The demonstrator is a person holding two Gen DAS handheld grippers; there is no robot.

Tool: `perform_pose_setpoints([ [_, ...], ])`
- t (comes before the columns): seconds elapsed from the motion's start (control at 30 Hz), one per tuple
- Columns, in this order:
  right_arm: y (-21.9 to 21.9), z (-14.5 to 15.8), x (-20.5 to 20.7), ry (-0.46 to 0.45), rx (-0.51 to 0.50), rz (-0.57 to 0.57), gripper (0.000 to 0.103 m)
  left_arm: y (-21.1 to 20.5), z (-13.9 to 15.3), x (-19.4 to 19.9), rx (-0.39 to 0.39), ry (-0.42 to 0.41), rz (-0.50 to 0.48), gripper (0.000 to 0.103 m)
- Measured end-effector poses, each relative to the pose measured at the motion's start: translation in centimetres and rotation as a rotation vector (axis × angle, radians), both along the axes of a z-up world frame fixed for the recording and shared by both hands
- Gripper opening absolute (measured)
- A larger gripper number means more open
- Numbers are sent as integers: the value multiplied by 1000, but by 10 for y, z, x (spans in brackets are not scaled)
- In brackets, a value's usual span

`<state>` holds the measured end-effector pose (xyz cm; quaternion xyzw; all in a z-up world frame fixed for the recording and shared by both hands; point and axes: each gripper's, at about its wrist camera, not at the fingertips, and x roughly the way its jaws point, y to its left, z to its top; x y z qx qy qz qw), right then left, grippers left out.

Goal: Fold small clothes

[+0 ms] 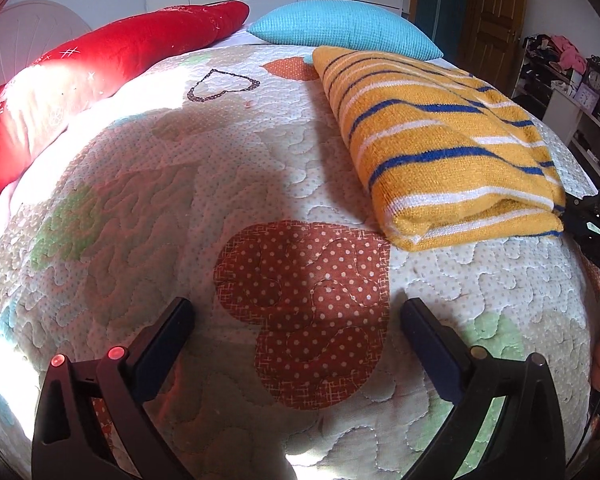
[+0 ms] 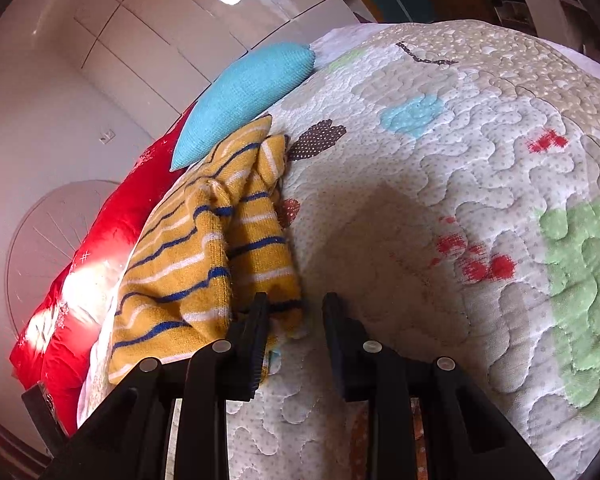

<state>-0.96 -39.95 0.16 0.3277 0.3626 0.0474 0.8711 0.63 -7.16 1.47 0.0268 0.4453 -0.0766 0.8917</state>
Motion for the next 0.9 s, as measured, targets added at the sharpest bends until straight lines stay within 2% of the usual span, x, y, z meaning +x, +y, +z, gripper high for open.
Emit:
perform_pose_setpoints([
  [0.9, 0, 0, -3, 5, 20, -14, 29, 5, 0, 0, -44, -14, -5, 103],
])
